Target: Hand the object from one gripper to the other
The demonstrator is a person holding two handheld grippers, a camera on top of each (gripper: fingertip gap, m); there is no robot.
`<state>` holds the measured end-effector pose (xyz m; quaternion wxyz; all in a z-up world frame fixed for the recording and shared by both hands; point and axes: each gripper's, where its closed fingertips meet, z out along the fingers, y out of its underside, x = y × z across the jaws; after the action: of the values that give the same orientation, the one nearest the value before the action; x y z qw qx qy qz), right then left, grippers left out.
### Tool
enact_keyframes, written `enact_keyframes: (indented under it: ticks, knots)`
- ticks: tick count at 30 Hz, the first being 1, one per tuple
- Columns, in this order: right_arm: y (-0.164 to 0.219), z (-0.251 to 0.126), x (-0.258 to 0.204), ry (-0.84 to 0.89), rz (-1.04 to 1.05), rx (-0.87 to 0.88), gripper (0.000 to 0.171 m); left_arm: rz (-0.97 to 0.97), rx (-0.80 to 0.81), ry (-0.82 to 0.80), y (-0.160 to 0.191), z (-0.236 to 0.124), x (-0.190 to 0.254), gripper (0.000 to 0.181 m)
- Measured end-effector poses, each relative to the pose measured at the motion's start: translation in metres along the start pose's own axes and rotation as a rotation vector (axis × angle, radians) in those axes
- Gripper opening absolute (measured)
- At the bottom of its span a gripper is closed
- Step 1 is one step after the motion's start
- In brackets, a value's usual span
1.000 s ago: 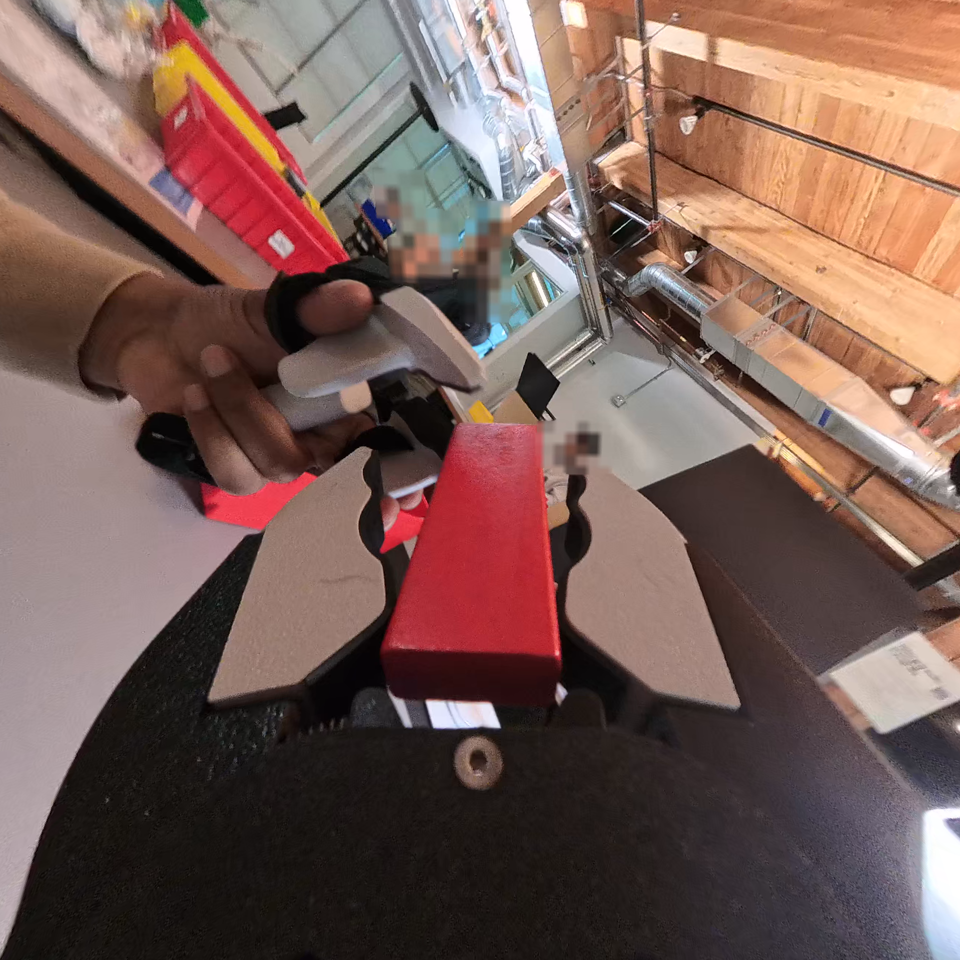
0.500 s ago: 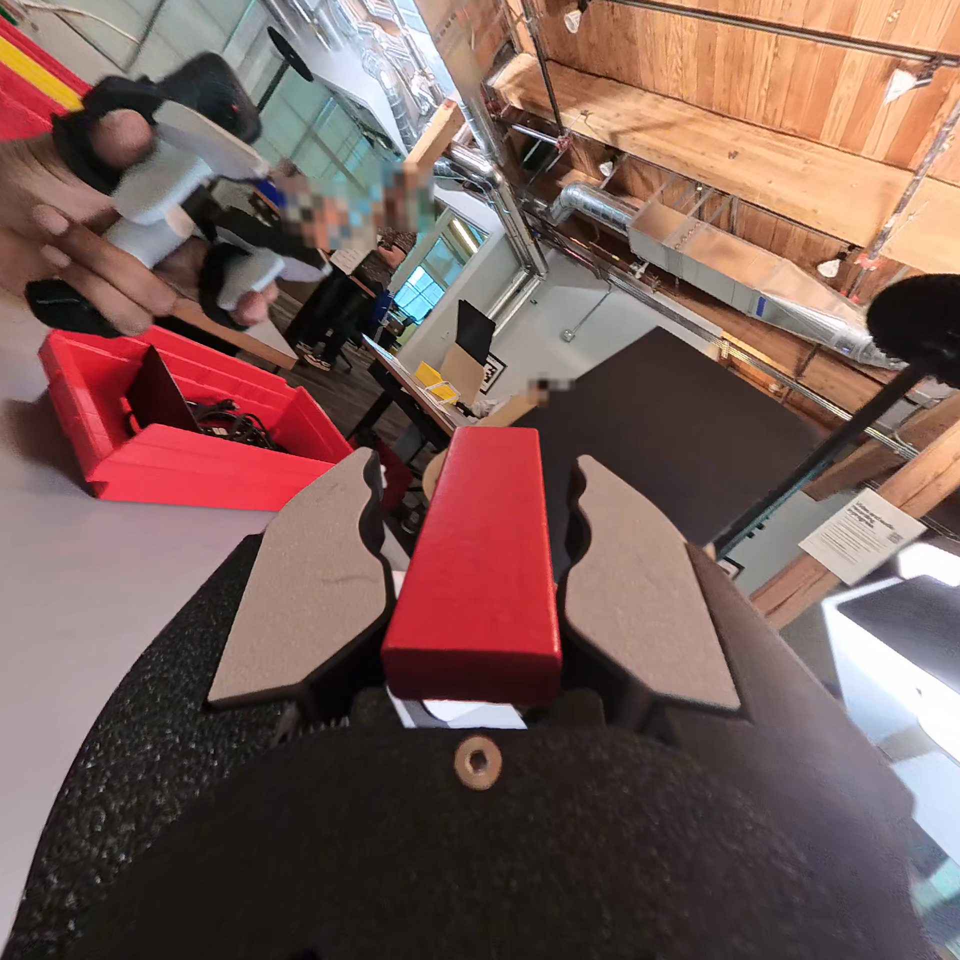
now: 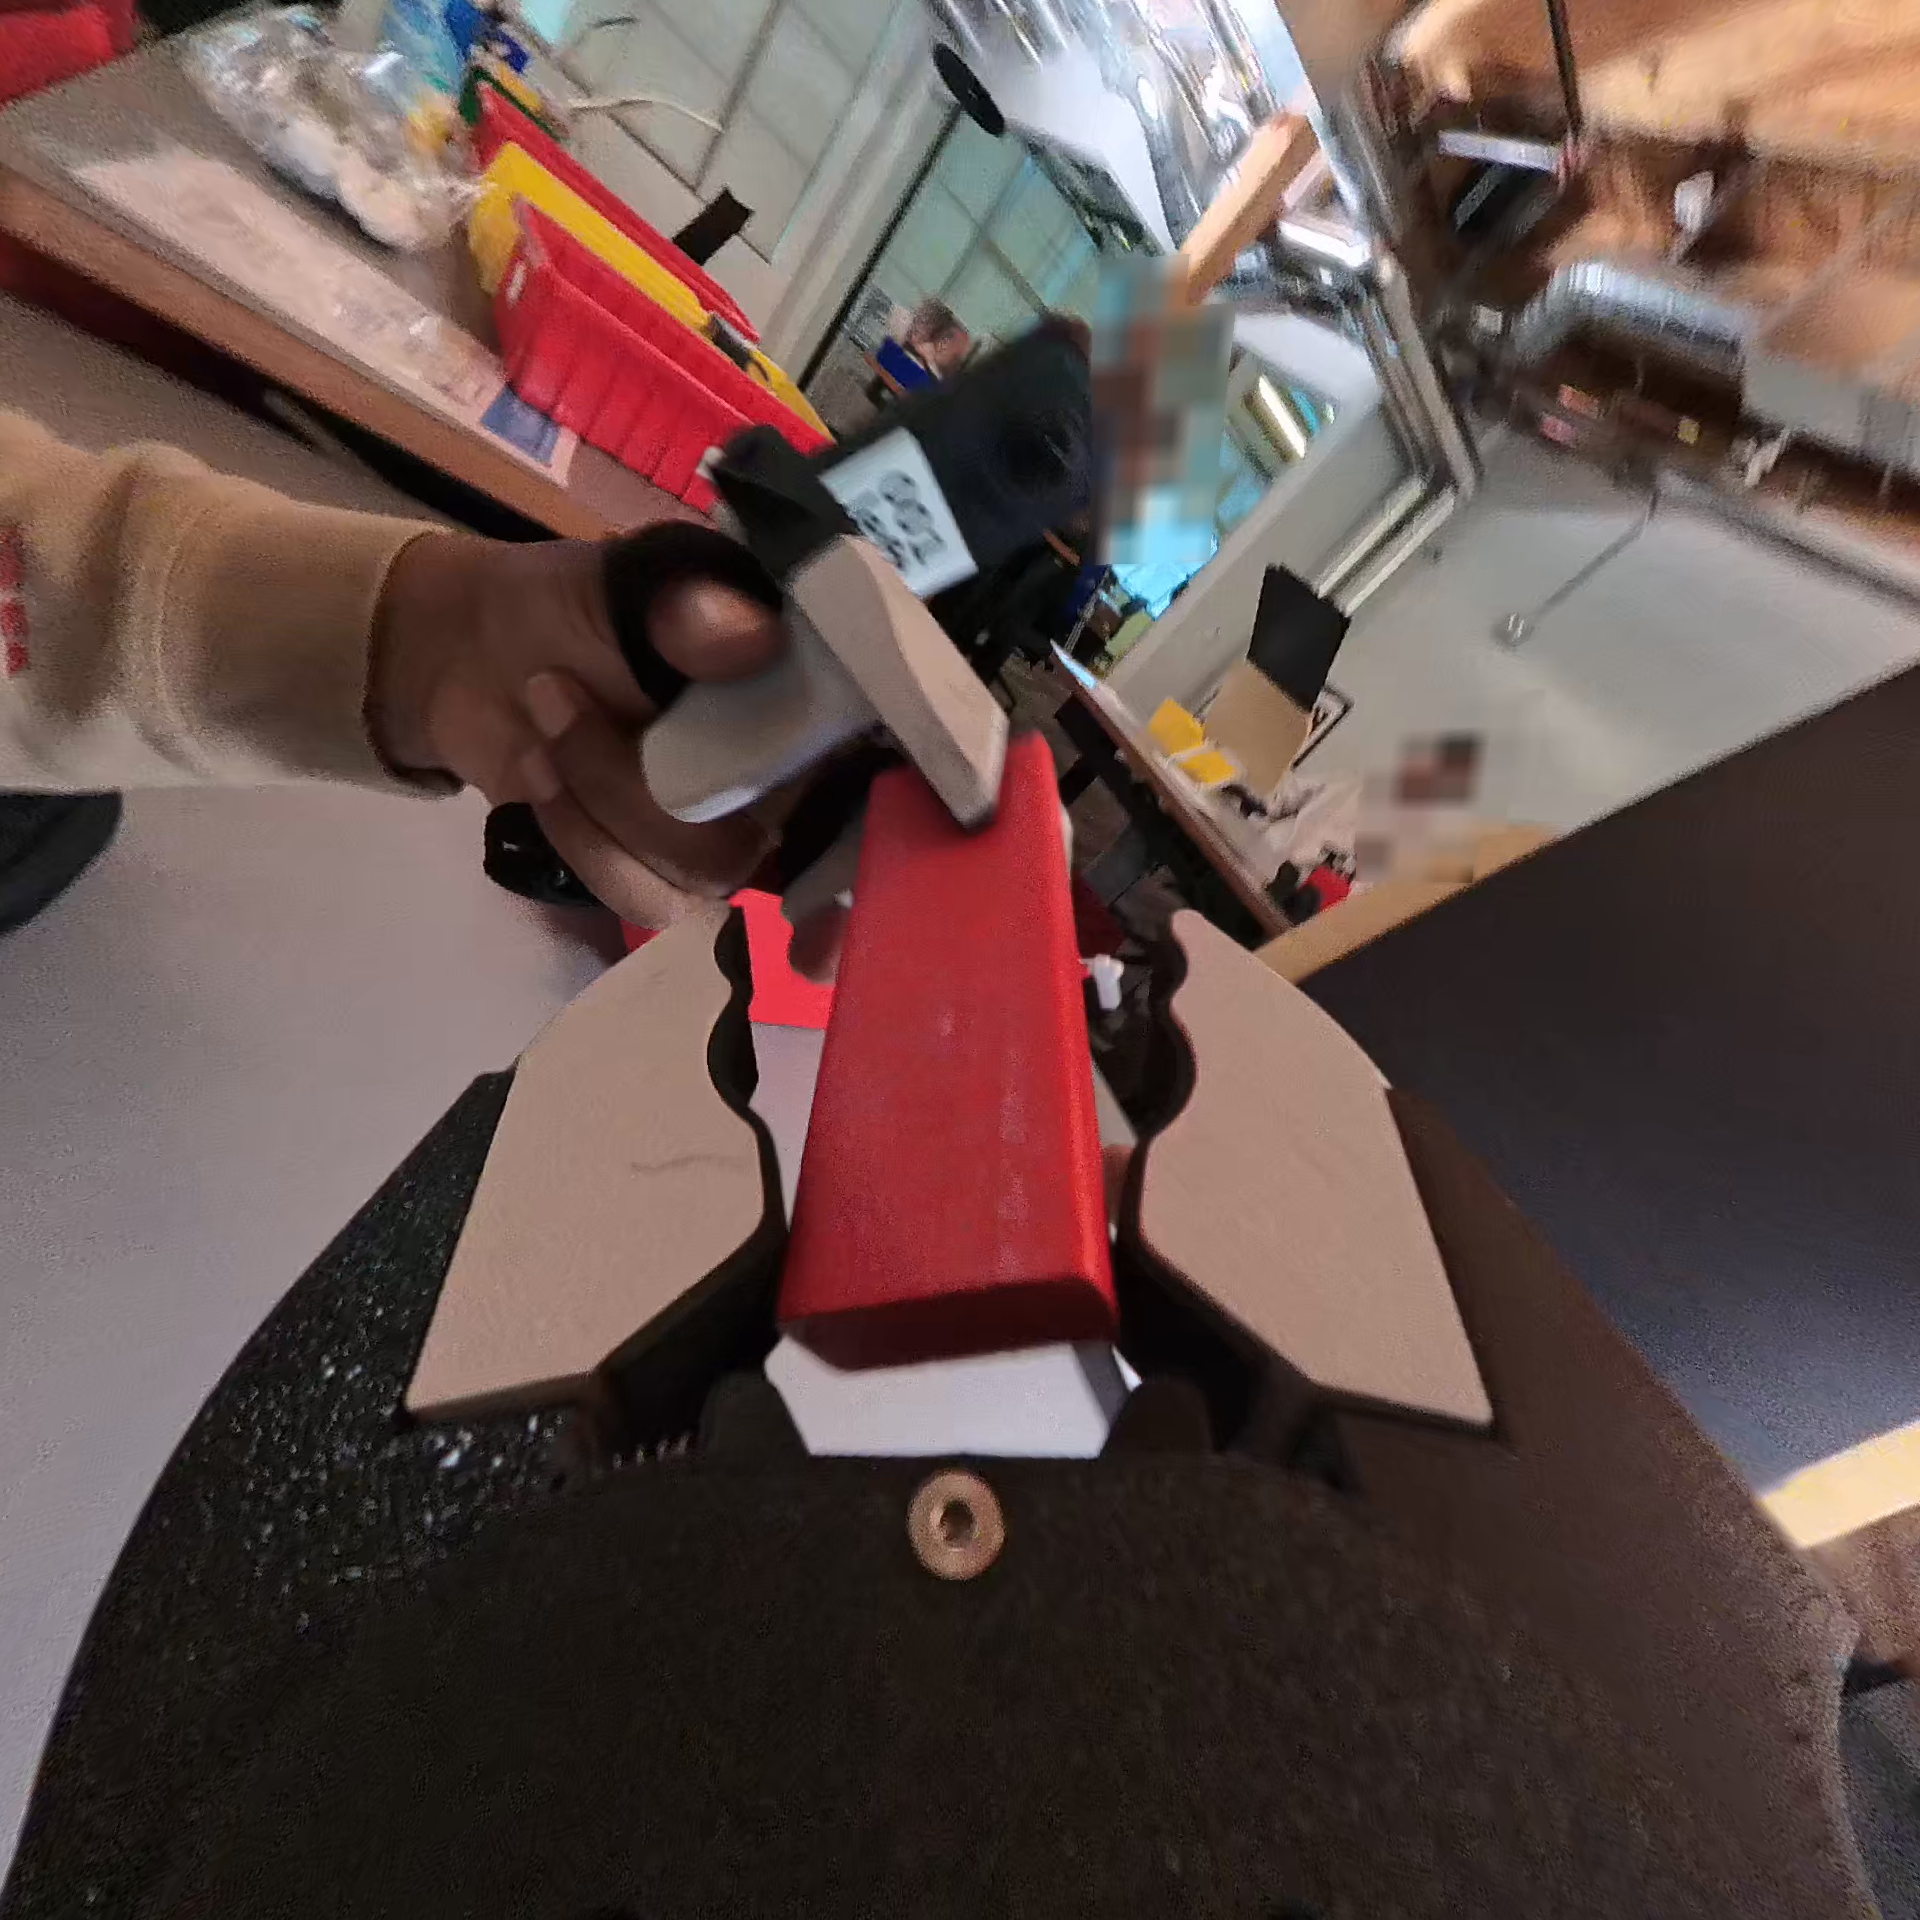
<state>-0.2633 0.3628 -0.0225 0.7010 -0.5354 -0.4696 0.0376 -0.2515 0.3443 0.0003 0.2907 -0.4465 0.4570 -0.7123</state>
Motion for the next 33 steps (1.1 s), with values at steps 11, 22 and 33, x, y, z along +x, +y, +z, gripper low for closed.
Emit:
enact_keyframes:
  ticks: [11, 22, 33]
  knots:
    - [-0.02, -0.017, 0.002, -0.305, 0.62, 0.304, 0.039, 0.377, 0.188, -0.046, -0.036, -0.023, 0.022, 0.017]
    - [-0.012, -0.054, 0.053, -0.026, 0.302, 0.218, 0.016, 0.472, 0.119, -0.29, -0.037, -0.039, -0.015, 0.038]
    - [0.074, -0.083, 0.108, 0.352, -0.189, -0.206, 0.016, 0.498, -0.239, -0.72, -0.007, -0.04, -0.062, 0.048]
